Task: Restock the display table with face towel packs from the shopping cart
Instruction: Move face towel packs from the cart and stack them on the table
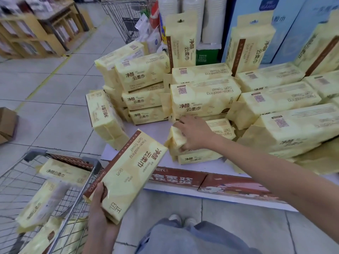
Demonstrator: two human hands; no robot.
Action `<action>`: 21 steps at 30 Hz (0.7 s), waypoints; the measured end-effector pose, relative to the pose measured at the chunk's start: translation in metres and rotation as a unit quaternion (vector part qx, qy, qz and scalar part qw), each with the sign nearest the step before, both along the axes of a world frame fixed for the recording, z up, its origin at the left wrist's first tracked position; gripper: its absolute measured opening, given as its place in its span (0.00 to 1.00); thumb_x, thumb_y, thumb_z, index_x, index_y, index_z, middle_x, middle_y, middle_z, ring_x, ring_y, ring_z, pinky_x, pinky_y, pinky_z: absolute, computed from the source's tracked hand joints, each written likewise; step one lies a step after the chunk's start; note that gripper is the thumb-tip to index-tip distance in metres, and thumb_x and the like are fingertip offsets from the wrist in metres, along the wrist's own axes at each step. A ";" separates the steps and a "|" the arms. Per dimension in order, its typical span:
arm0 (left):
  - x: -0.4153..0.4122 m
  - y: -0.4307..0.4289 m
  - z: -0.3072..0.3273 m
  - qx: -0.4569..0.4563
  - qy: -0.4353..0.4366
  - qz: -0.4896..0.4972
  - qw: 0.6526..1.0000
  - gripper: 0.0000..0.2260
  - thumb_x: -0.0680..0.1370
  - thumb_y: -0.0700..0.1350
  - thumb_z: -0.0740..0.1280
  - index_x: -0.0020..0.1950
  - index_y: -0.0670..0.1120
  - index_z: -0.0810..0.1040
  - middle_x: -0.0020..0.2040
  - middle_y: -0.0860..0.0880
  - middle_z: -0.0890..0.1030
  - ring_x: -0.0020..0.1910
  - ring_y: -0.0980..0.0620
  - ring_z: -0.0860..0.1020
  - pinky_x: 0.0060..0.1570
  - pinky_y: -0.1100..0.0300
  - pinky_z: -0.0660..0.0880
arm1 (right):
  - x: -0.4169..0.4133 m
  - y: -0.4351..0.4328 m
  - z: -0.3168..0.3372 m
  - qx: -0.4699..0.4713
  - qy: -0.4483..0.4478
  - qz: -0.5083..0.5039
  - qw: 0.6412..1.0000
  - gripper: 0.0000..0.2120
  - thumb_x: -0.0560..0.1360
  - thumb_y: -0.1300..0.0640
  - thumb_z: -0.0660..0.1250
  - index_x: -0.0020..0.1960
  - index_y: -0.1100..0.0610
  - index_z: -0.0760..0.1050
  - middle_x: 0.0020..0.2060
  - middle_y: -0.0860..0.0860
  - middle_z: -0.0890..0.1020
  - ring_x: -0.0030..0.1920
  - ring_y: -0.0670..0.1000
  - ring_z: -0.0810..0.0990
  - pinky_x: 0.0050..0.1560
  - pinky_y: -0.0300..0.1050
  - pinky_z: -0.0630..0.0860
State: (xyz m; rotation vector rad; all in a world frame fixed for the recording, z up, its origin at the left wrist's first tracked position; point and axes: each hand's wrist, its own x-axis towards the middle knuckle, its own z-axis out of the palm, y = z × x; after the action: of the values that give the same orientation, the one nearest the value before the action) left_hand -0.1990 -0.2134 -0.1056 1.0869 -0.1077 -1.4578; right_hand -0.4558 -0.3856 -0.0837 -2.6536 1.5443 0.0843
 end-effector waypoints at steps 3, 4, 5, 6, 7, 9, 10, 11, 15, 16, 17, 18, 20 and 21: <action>0.001 -0.005 0.001 0.006 0.008 0.016 1.000 0.46 0.37 0.58 0.83 0.54 0.48 0.81 0.52 0.47 0.84 0.49 0.49 0.83 0.41 0.48 0.80 | -0.006 -0.005 -0.010 0.004 0.037 -0.013 0.999 0.42 0.62 0.37 0.73 0.70 0.52 0.64 0.64 0.51 0.70 0.65 0.53 0.67 0.62 0.49 0.64; 0.001 -0.007 0.002 0.005 0.007 0.018 1.000 0.45 0.37 0.57 0.83 0.54 0.48 0.81 0.52 0.47 0.85 0.47 0.49 0.84 0.40 0.49 0.81 | -0.008 -0.005 -0.015 0.001 0.042 -0.018 0.999 0.42 0.63 0.36 0.72 0.70 0.52 0.63 0.64 0.51 0.71 0.65 0.54 0.67 0.62 0.49 0.64; 0.001 -0.008 0.002 0.005 0.002 0.016 1.000 0.43 0.37 0.57 0.83 0.52 0.48 0.83 0.51 0.47 0.85 0.46 0.48 0.84 0.39 0.49 0.81 | -0.010 -0.004 -0.019 -0.002 0.041 -0.023 0.999 0.42 0.64 0.36 0.72 0.71 0.52 0.63 0.63 0.51 0.71 0.65 0.54 0.67 0.62 0.50 0.65; 0.002 -0.009 0.001 0.007 -0.001 0.014 1.000 0.41 0.38 0.58 0.82 0.49 0.48 0.84 0.51 0.46 0.85 0.45 0.48 0.84 0.40 0.48 0.81 | -0.011 -0.003 -0.022 -0.005 0.038 -0.026 0.999 0.42 0.64 0.36 0.71 0.71 0.53 0.62 0.64 0.51 0.71 0.65 0.54 0.67 0.62 0.50 0.65; 0.003 -0.011 0.000 0.008 -0.005 0.011 1.000 0.40 0.38 0.58 0.82 0.49 0.48 0.84 0.52 0.46 0.84 0.47 0.48 0.84 0.42 0.47 0.80 | -0.013 -0.002 -0.024 -0.008 0.035 -0.026 0.999 0.42 0.65 0.36 0.71 0.72 0.53 0.61 0.64 0.51 0.71 0.65 0.54 0.67 0.62 0.50 0.65; 0.004 -0.014 -0.002 0.015 -0.008 0.003 1.000 0.44 0.40 0.59 0.82 0.54 0.48 0.82 0.56 0.45 0.83 0.53 0.46 0.81 0.47 0.45 0.78 | -0.016 -0.002 -0.026 -0.016 0.027 -0.023 0.999 0.43 0.65 0.36 0.71 0.73 0.54 0.61 0.64 0.51 0.71 0.65 0.54 0.67 0.62 0.50 0.65; 0.004 -0.016 -0.002 0.018 -0.006 -0.001 1.000 0.45 0.40 0.59 0.82 0.56 0.48 0.81 0.58 0.45 0.82 0.56 0.45 0.80 0.49 0.45 0.77 | -0.018 -0.003 -0.026 -0.020 0.026 -0.024 0.999 0.43 0.65 0.36 0.71 0.73 0.54 0.60 0.64 0.51 0.71 0.65 0.54 0.67 0.62 0.50 0.65; 0.003 -0.017 -0.001 0.020 -0.006 -0.004 1.000 0.46 0.41 0.59 0.82 0.58 0.48 0.80 0.59 0.45 0.82 0.59 0.44 0.79 0.50 0.44 0.76 | -0.019 -0.003 -0.025 -0.020 0.026 -0.026 0.999 0.43 0.65 0.36 0.71 0.73 0.54 0.60 0.64 0.51 0.71 0.65 0.54 0.67 0.62 0.49 0.65; 0.001 -0.024 -0.001 0.019 -0.010 -0.010 1.000 0.42 0.42 0.59 0.83 0.55 0.49 0.83 0.60 0.45 0.81 0.62 0.41 0.76 0.51 0.41 0.75 | -0.018 0.000 -0.031 -0.021 0.024 -0.044 0.999 0.47 0.64 0.35 0.72 0.75 0.54 0.59 0.63 0.52 0.72 0.65 0.55 0.68 0.64 0.49 0.64; 0.000 -0.025 -0.001 0.020 -0.003 -0.015 1.000 0.40 0.42 0.59 0.83 0.53 0.49 0.84 0.59 0.45 0.81 0.61 0.41 0.77 0.51 0.39 0.74 | -0.018 0.003 -0.034 -0.028 0.021 -0.051 0.998 0.48 0.62 0.35 0.73 0.74 0.54 0.61 0.62 0.53 0.73 0.63 0.56 0.70 0.64 0.51 0.65; -0.001 -0.027 -0.001 0.026 0.003 -0.024 0.999 0.40 0.42 0.59 0.83 0.53 0.50 0.84 0.59 0.45 0.81 0.61 0.41 0.77 0.52 0.38 0.74 | -0.020 0.006 -0.037 -0.043 0.018 -0.058 0.997 0.48 0.60 0.35 0.74 0.73 0.55 0.63 0.60 0.54 0.75 0.62 0.58 0.72 0.63 0.53 0.67; -0.002 -0.028 -0.001 0.029 0.009 -0.035 0.999 0.42 0.43 0.59 0.82 0.56 0.50 0.83 0.59 0.45 0.81 0.61 0.40 0.77 0.52 0.38 0.74 | -0.022 0.009 -0.042 -0.063 0.011 -0.065 0.996 0.47 0.59 0.35 0.75 0.71 0.56 0.66 0.59 0.55 0.76 0.61 0.59 0.73 0.63 0.55 0.69; -0.008 -0.032 0.000 0.035 0.021 -0.047 0.998 0.45 0.45 0.60 0.82 0.60 0.50 0.80 0.59 0.45 0.81 0.58 0.40 0.79 0.49 0.41 0.77 | -0.024 0.018 -0.049 -0.108 -0.030 -0.083 0.990 0.44 0.60 0.36 0.75 0.67 0.59 0.71 0.60 0.57 0.76 0.62 0.62 0.73 0.63 0.59 0.70; -0.011 -0.034 0.001 0.037 0.028 -0.049 0.998 0.44 0.45 0.59 0.82 0.60 0.51 0.80 0.59 0.45 0.82 0.54 0.41 0.81 0.46 0.44 0.78 | -0.023 0.024 -0.050 -0.123 -0.061 -0.095 0.986 0.40 0.63 0.36 0.72 0.66 0.60 0.71 0.61 0.58 0.76 0.64 0.63 0.72 0.64 0.61 0.69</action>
State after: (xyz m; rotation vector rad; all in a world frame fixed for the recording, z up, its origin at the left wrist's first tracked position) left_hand -0.2101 -0.2475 -0.1045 1.1117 -0.0676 -1.5893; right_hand -0.4786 -0.3611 -0.1335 -2.6070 1.8639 -0.2919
